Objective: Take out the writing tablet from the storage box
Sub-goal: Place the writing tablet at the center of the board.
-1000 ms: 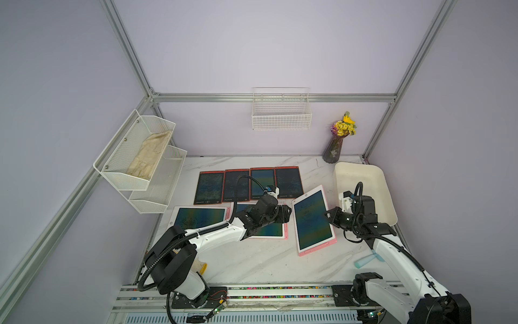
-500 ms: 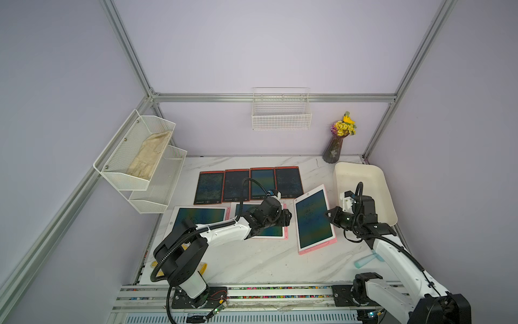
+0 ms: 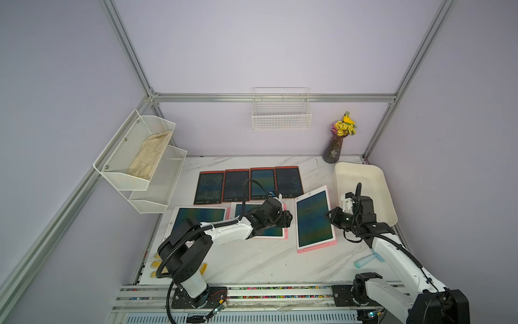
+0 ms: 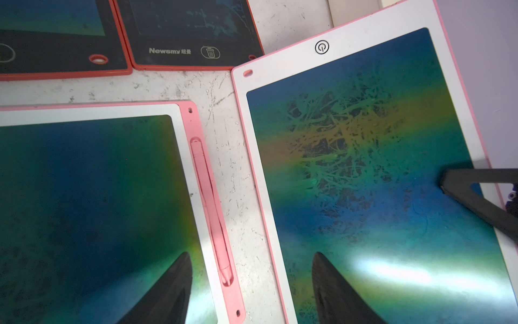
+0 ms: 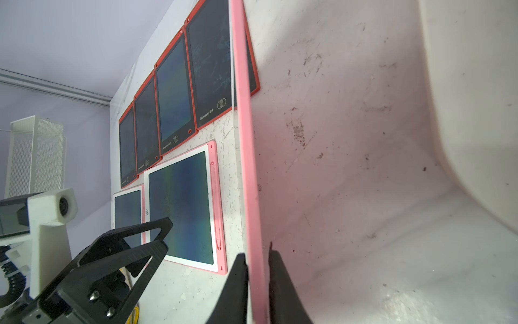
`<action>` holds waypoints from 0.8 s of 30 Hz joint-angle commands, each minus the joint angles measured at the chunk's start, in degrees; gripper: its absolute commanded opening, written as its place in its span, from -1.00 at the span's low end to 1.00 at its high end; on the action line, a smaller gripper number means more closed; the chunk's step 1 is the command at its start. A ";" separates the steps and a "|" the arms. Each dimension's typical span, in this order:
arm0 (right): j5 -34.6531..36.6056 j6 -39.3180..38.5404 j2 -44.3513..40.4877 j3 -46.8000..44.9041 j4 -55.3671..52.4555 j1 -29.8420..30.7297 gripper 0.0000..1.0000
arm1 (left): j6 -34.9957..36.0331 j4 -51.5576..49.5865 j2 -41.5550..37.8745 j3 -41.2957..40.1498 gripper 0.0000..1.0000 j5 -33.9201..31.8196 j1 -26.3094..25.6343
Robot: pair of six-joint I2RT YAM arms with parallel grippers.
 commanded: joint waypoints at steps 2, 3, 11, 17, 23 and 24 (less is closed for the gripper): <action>1.53 0.80 0.65 -0.40 0.25 0.22 -0.48 | -0.33 2.63 1.02 4.70 0.34 1.38 -0.11; 1.80 0.83 0.81 -0.35 0.16 0.21 -0.42 | -0.41 2.80 1.21 4.71 0.34 1.50 -0.11; 3.69 1.45 1.80 -0.47 0.38 0.19 -0.23 | -0.61 3.26 1.70 4.89 0.34 1.91 -0.11; 4.31 1.63 3.23 -0.72 1.41 0.23 -0.30 | -0.85 3.87 2.04 4.49 0.34 2.25 -0.11; 5.69 2.14 3.42 -0.71 1.39 0.18 -0.21 | -1.47 4.94 3.24 4.62 0.34 3.68 -0.15; 5.72 2.20 3.48 -0.74 1.48 0.21 -0.21 | -1.61 5.20 3.49 4.62 0.34 4.11 -0.20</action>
